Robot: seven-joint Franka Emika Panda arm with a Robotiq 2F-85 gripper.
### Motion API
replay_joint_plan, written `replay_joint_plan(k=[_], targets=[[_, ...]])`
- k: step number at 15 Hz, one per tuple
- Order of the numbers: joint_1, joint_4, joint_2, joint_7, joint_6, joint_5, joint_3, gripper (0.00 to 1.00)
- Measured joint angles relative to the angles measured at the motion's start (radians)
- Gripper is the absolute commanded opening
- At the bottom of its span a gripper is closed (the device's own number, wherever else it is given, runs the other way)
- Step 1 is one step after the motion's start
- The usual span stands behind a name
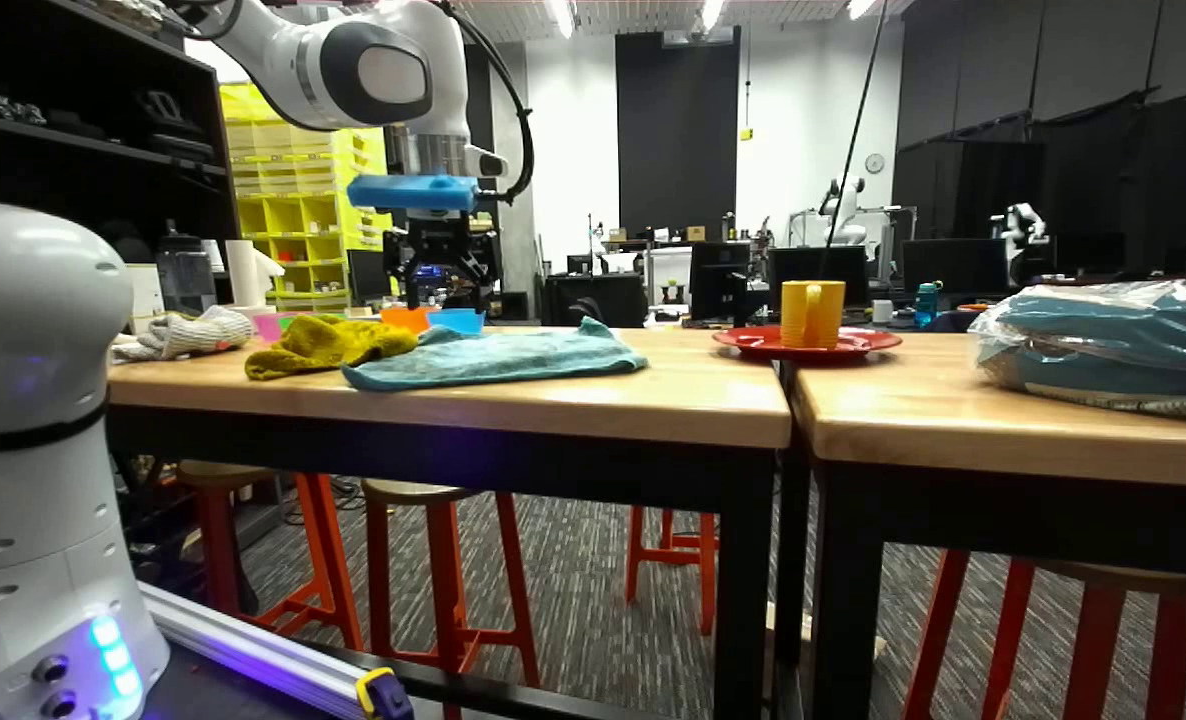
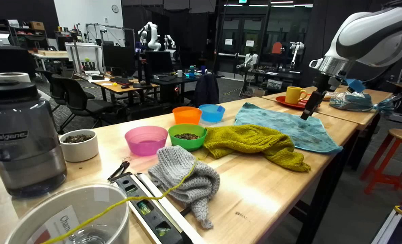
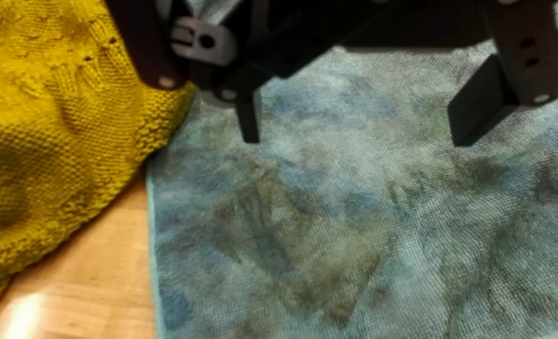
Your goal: Move the blue towel backwards
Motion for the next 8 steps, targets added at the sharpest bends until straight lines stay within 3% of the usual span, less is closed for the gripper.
replay_joint_plan(k=[8], targets=[[0.032, 0.171, 0.141, -0.041, 0.008, 0.097, 0.011, 1.00]])
